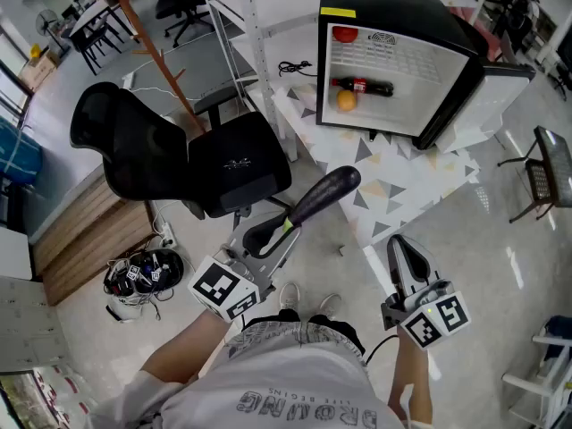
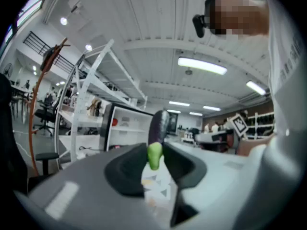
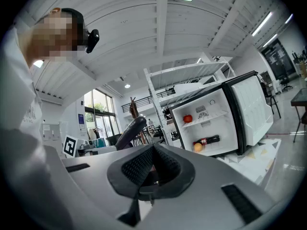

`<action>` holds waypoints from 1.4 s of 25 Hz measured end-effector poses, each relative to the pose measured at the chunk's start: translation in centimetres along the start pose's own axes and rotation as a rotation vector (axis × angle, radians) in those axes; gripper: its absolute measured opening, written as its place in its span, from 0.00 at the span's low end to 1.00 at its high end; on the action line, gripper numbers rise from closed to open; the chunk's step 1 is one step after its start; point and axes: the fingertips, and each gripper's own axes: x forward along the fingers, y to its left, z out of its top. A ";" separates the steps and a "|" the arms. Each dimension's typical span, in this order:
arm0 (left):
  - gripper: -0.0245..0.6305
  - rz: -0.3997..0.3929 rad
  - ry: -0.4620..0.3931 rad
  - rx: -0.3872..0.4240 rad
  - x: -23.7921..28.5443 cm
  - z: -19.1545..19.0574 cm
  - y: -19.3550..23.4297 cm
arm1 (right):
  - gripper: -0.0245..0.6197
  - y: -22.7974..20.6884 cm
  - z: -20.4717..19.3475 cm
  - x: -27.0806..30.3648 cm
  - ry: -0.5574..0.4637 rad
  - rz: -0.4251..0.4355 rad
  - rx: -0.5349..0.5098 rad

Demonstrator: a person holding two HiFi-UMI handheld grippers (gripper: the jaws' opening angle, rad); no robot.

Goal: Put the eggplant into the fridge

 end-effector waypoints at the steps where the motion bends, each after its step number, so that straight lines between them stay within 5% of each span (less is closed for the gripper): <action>1: 0.21 0.001 0.000 0.000 0.0 0.0 -0.1 | 0.04 -0.1 0.1 -0.1 0.000 -0.001 0.000; 35: 0.21 0.086 0.021 -0.013 4.2 -2.2 -6.5 | 0.04 -5.8 0.1 -4.7 0.025 0.080 0.021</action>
